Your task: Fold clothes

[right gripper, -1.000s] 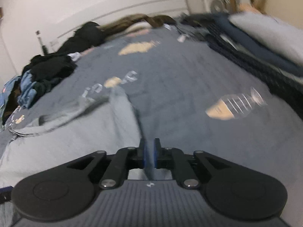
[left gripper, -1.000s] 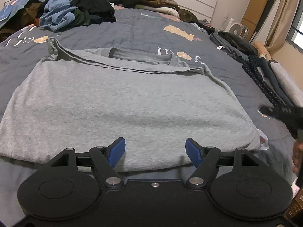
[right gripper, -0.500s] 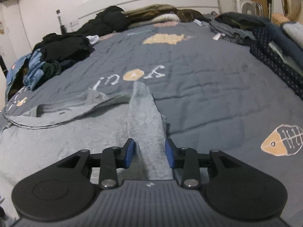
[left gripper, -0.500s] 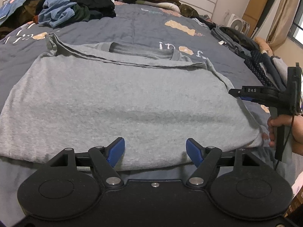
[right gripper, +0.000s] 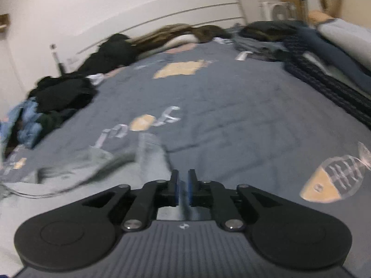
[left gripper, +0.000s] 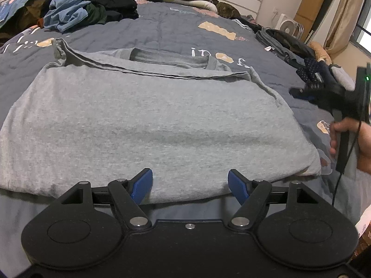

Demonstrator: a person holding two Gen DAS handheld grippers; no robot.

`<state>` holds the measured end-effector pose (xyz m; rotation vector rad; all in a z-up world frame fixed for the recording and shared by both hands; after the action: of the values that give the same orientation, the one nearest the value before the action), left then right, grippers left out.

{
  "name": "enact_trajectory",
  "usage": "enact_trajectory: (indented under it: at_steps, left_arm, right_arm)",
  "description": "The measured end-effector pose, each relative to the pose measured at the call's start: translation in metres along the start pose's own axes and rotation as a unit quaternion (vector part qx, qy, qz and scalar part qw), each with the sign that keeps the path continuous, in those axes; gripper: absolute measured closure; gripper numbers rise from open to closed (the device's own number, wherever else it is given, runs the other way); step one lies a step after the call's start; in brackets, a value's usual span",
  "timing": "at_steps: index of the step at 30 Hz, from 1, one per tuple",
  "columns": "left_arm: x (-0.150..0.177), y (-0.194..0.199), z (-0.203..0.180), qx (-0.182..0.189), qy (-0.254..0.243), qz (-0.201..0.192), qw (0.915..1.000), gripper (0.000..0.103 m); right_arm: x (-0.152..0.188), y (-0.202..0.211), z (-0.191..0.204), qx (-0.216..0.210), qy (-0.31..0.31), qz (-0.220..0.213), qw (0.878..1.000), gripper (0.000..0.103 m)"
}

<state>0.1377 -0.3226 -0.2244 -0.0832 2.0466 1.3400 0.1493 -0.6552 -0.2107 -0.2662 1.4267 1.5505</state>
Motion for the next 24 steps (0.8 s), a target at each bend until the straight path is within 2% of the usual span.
enact_trajectory:
  at_steps: [2,6,9,13,14,16,18,20,21,24]
  left_arm:
    - [0.000,0.001,-0.001,0.002,-0.002,-0.002,1.0000,0.032]
    - [0.001,0.001,0.001,0.001,-0.001,0.000,1.0000,0.032]
    - [0.001,-0.001,0.002,0.001,0.003,0.003,1.0000,0.032]
    - [0.001,-0.003,0.001,0.003,0.001,0.006,1.0000,0.032]
    - [0.001,-0.003,0.000,0.003,0.000,0.007,1.0000,0.032]
    - [0.001,-0.004,0.001,0.003,0.001,0.008,1.0000,0.032]
    - [0.002,-0.003,0.002,0.003,0.003,0.009,1.0000,0.032]
    - [0.002,-0.003,0.003,0.004,0.005,0.008,0.9999,0.032]
    - [0.002,-0.002,0.003,0.004,0.006,0.007,0.9999,0.032]
    - [-0.009,0.006,0.011,-0.001,0.004,-0.010,0.9999,0.032]
  right_arm:
    - [-0.008,-0.003,0.009,-0.011,0.017,-0.006,1.000,0.090]
    - [-0.013,-0.017,0.025,-0.031,0.052,0.009,0.998,0.071]
    - [-0.006,-0.033,0.035,-0.043,0.078,0.041,0.995,0.069]
    - [-0.001,-0.044,0.036,-0.039,0.083,0.053,0.994,0.068]
    - [0.001,-0.046,0.035,-0.039,0.079,0.055,0.995,0.069]
    - [0.002,-0.049,0.029,-0.024,0.070,0.057,0.996,0.078]
    - [0.002,-0.051,0.019,-0.008,0.053,0.054,0.997,0.096]
    - [0.000,-0.050,0.008,0.008,0.034,0.046,0.998,0.103]
    - [-0.003,-0.049,0.002,0.023,0.027,0.037,0.999,0.103]
    - [-0.008,-0.045,-0.015,0.029,-0.016,0.025,0.999,0.103]
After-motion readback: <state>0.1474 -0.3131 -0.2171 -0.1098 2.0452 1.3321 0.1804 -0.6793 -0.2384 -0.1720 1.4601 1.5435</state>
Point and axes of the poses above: each gripper's, at about its wrist camera, not at the fingertips, and y roughly against the way its jaws point, z to its left, x to its underside, the point moved 9 cm from there along -y, roughly the way its jaws point, and after that the axes turned 6 degrees about z, right-handed, at the moved point
